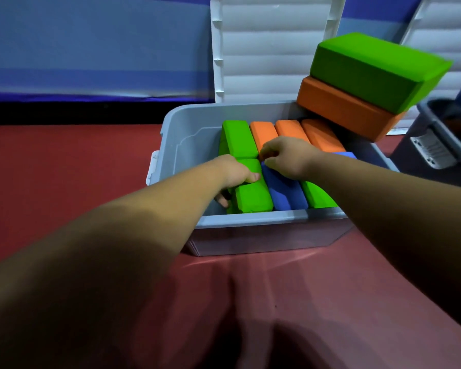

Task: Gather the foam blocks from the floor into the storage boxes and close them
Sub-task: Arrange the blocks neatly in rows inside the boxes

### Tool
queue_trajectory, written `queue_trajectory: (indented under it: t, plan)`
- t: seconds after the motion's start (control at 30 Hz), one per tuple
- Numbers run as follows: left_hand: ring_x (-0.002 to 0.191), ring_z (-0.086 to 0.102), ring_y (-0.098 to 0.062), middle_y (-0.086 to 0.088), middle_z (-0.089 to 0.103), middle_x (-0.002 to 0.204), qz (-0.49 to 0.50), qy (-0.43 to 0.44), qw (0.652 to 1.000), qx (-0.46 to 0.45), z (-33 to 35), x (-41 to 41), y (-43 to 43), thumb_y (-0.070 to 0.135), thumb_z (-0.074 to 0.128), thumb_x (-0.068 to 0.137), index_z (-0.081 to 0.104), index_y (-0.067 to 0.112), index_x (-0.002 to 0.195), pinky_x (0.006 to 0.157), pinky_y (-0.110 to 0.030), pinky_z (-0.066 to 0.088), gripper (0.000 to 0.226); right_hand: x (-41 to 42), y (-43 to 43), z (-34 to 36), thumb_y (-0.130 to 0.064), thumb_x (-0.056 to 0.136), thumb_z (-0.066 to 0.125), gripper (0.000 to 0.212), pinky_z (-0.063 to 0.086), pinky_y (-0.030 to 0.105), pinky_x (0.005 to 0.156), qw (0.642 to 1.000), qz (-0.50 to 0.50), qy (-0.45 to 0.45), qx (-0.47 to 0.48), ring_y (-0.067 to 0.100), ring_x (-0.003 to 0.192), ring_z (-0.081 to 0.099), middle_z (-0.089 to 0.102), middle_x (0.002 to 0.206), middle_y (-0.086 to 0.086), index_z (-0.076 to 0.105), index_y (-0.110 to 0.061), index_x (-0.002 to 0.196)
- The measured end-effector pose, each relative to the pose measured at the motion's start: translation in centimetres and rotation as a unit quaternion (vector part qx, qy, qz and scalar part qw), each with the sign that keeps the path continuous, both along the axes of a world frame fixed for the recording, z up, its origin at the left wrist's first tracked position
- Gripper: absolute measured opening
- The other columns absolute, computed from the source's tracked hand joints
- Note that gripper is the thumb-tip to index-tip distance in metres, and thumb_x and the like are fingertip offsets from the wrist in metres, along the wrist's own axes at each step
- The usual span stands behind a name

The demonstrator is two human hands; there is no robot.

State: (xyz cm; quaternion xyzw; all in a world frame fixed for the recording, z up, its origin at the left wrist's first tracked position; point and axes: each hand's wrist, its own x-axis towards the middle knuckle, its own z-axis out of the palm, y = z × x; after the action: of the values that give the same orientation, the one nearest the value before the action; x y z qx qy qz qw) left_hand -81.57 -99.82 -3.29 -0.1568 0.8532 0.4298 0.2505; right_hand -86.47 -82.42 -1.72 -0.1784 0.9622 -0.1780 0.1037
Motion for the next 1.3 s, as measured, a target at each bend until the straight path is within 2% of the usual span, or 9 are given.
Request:
queue_trajectory:
  t: [0.17,0.33,0.47,0.6,0.7,0.83,1.0,1.2,1.3]
  plan:
    - [0.097,0.072,-0.040,-0.019,0.068,0.116,-0.047,0.049,0.993,-0.096,1.9,0.4,0.9,0.056,0.082,0.081,0.065,0.007,0.123,0.074,-0.058,0.064,0.067,1.4,0.9,2.5,-0.025,0.099,0.061,0.033,0.041,0.023,0.086,1.000,-0.014,-0.009,-0.005,0.024,0.118,0.062,0.069,0.131,0.007,0.072,-0.021,0.130]
    - [0.123,0.061,-0.037,-0.021,0.062,0.135,-0.109,0.129,0.952,-0.253,4.2,0.3,2.8,0.055,0.058,0.101,0.061,0.001,0.133,0.095,-0.035,0.051,0.063,1.5,3.7,4.9,-0.025,0.097,0.060,0.023,0.054,0.034,0.085,0.994,-0.075,-0.003,-0.074,0.022,0.098,0.069,0.076,0.113,0.002,0.079,-0.019,0.107]
    - [0.131,0.051,-0.038,-0.020,0.051,0.142,-0.143,0.135,0.920,-0.340,4.6,-0.5,4.4,0.038,0.056,0.101,0.050,0.000,0.143,0.106,-0.042,0.048,0.057,2.0,7.2,6.0,-0.024,0.100,0.059,0.021,0.056,0.036,0.066,0.969,-0.150,-0.096,-0.172,0.025,0.077,0.073,0.078,0.099,0.008,0.074,-0.009,0.102]
    - [0.128,0.052,-0.041,-0.023,0.044,0.145,-0.157,0.140,0.903,-0.376,5.3,-1.1,6.8,0.031,0.058,0.089,0.053,0.006,0.139,0.104,-0.046,0.051,0.056,2.5,10.6,7.4,-0.028,0.100,0.057,0.027,0.057,0.036,0.073,0.946,-0.199,-0.134,-0.218,0.021,0.077,0.074,0.079,0.101,0.009,0.073,-0.008,0.109]
    - [0.128,0.051,-0.039,-0.021,0.053,0.140,-0.187,0.199,0.893,-0.359,6.0,-1.7,9.1,0.028,0.057,0.094,0.061,0.007,0.128,0.104,-0.043,0.049,0.040,3.0,13.4,8.2,-0.051,0.097,0.060,0.042,0.056,0.035,0.078,0.917,-0.245,-0.197,-0.245,0.020,0.088,0.075,0.079,0.109,0.005,0.069,-0.014,0.115]
    - [0.129,0.052,-0.038,-0.021,0.060,0.135,-0.204,0.242,0.885,-0.342,6.4,-2.3,12.3,0.027,0.056,0.098,0.063,0.004,0.122,0.102,-0.040,0.045,0.034,3.1,17.1,9.3,-0.082,0.075,0.064,0.088,0.059,0.038,0.081,0.857,-0.286,-0.304,-0.303,0.023,0.098,0.076,0.079,0.109,0.005,0.058,-0.012,0.127]
    - [0.128,0.053,-0.038,-0.025,0.056,0.137,-0.194,0.255,0.887,-0.334,5.8,-2.4,14.4,0.024,0.057,0.101,0.056,-0.002,0.128,0.095,-0.035,0.042,0.038,2.1,20.5,10.3,-0.087,0.065,0.068,0.112,0.058,0.046,0.088,0.785,-0.335,-0.312,-0.418,0.033,0.103,0.073,0.074,0.117,0.017,0.045,-0.005,0.138]
    - [0.127,0.054,-0.039,-0.026,0.059,0.136,-0.182,0.262,0.894,-0.314,5.6,-2.8,15.1,0.022,0.058,0.099,0.055,-0.002,0.132,0.094,-0.036,0.043,0.041,0.8,22.1,10.1,-0.084,0.068,0.068,0.085,0.060,0.047,0.079,0.740,-0.409,-0.232,-0.482,0.037,0.093,0.074,0.067,0.115,0.016,0.053,-0.011,0.110]
    - [0.129,0.055,-0.037,-0.026,0.057,0.141,-0.162,0.253,0.907,-0.294,5.5,-2.8,15.1,0.022,0.060,0.097,0.053,-0.004,0.138,0.099,-0.037,0.045,0.048,0.2,21.8,9.4,-0.076,0.076,0.069,0.060,0.057,0.054,0.088,0.705,-0.422,-0.191,-0.537,0.034,0.091,0.071,0.062,0.103,0.006,0.053,-0.022,0.096]
